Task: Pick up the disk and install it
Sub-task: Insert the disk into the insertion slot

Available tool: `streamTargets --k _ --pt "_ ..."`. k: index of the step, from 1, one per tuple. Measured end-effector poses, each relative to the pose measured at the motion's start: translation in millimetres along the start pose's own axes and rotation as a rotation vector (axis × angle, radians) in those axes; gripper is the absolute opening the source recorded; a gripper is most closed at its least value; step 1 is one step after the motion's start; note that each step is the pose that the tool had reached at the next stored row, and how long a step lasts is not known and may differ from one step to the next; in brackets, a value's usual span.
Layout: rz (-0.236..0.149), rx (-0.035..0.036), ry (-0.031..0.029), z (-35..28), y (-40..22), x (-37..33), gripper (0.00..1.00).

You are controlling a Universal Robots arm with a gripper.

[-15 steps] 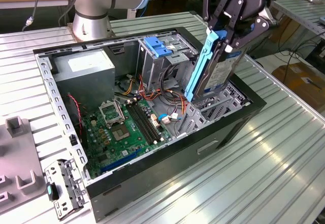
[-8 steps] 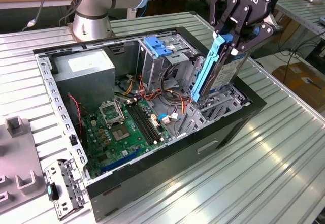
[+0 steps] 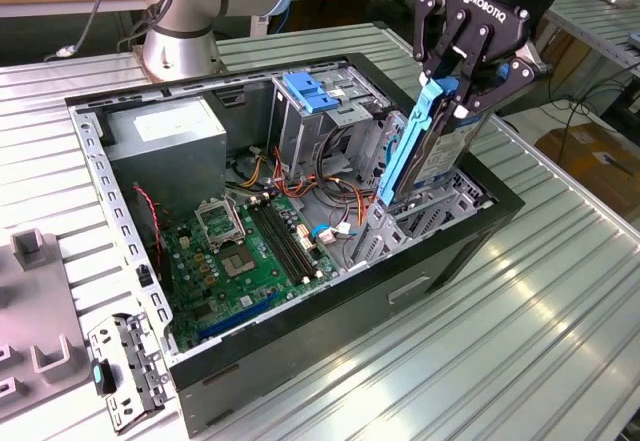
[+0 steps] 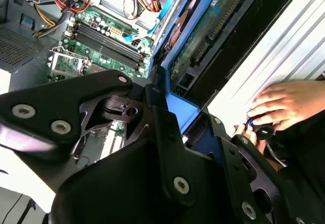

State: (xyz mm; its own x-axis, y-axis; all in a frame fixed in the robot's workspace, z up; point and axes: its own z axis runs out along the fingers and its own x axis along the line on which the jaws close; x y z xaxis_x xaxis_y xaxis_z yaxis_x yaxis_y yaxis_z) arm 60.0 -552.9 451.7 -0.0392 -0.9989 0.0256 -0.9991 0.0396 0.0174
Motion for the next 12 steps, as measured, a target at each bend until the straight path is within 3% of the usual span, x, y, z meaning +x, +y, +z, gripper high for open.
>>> streamTargets --k 12 --pt "-0.008 0.0002 0.0002 6.0 -0.4 2.2 0.37"
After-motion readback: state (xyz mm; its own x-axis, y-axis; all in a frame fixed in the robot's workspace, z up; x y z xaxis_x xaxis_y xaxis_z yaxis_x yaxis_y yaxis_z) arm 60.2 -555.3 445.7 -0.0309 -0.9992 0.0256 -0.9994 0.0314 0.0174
